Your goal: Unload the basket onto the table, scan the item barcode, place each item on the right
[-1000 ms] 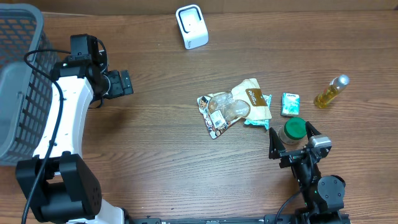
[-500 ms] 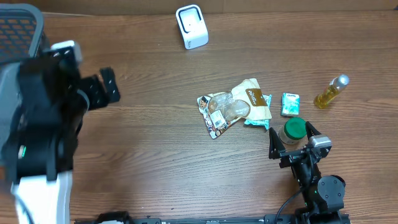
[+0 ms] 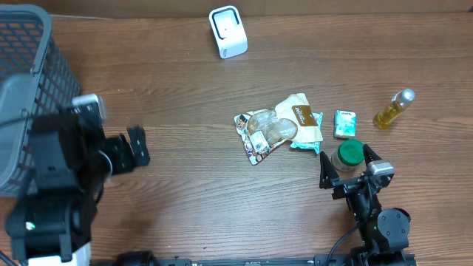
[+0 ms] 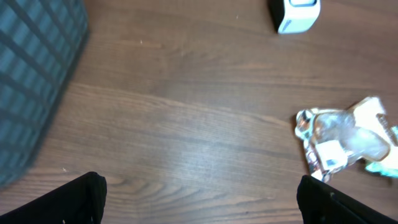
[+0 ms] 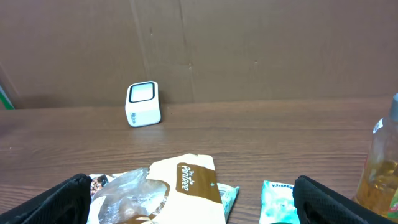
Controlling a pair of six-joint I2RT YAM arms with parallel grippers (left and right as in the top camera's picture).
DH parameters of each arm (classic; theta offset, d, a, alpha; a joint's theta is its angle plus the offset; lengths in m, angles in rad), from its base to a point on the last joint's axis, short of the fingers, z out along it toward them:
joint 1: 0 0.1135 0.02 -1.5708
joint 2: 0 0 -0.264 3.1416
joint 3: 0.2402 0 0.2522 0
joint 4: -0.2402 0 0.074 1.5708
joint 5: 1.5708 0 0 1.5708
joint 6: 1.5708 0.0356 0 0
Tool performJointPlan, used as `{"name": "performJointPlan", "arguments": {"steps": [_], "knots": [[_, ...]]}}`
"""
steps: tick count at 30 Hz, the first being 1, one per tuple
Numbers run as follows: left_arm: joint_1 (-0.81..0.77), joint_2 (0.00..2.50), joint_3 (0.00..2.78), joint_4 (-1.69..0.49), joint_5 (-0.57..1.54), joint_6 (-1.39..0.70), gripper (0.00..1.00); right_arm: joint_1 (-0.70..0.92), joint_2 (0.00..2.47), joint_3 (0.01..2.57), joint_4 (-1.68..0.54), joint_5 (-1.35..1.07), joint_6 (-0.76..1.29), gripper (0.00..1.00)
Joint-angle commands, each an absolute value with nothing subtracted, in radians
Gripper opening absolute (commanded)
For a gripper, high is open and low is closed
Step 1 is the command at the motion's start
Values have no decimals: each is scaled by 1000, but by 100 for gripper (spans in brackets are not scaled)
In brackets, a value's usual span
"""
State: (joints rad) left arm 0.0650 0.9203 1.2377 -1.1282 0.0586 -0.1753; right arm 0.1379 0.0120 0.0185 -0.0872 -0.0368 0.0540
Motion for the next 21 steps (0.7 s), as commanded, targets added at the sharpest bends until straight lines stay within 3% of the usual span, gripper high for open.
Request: {"name": "performJointPlan", "arguments": {"steps": [1,7,14,21], "knots": [[62,841,1069,-1058,62,-160,100,133,3,8,-82,-27,64,100],[62,672,806,-722,60,-160,100,133,3,8,-82,-27,64,100],[62,363,540,81,47,-155,99,133,3,8,-82,-27,64,100],[62,173,376,294,40,-152,100,133,3,8,-82,-27,64,100]]}}
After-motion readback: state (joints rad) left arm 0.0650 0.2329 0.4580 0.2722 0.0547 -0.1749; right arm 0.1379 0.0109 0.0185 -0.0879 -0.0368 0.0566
